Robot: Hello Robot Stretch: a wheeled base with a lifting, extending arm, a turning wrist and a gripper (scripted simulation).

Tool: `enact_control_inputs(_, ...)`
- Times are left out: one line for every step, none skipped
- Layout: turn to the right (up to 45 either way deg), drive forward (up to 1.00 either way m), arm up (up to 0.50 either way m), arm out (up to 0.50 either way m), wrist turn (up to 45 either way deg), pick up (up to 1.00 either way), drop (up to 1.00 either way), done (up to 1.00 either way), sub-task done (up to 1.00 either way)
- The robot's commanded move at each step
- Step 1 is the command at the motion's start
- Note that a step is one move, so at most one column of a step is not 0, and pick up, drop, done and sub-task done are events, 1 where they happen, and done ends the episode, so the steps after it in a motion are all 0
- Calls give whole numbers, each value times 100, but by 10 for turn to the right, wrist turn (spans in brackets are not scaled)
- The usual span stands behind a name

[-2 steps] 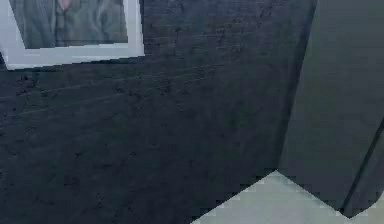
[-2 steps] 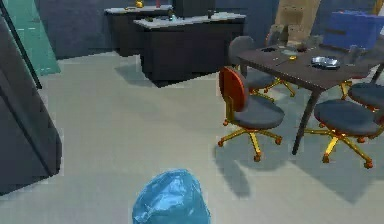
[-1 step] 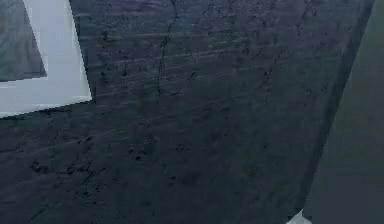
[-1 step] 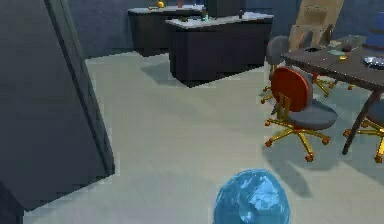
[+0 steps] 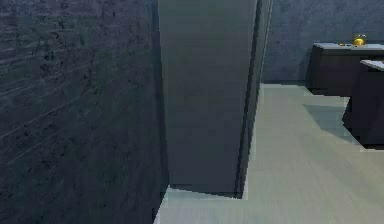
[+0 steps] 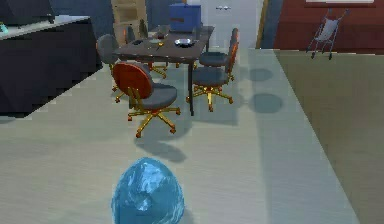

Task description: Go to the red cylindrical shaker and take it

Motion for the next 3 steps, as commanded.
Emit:
enact_control_inputs(60,0,0,0,0,0,0,0,0)
enact_control_inputs(0,45,0,0,0,0,0,0,0)
enact_control_inputs(450,0,0,0,0,0,0,0,0)
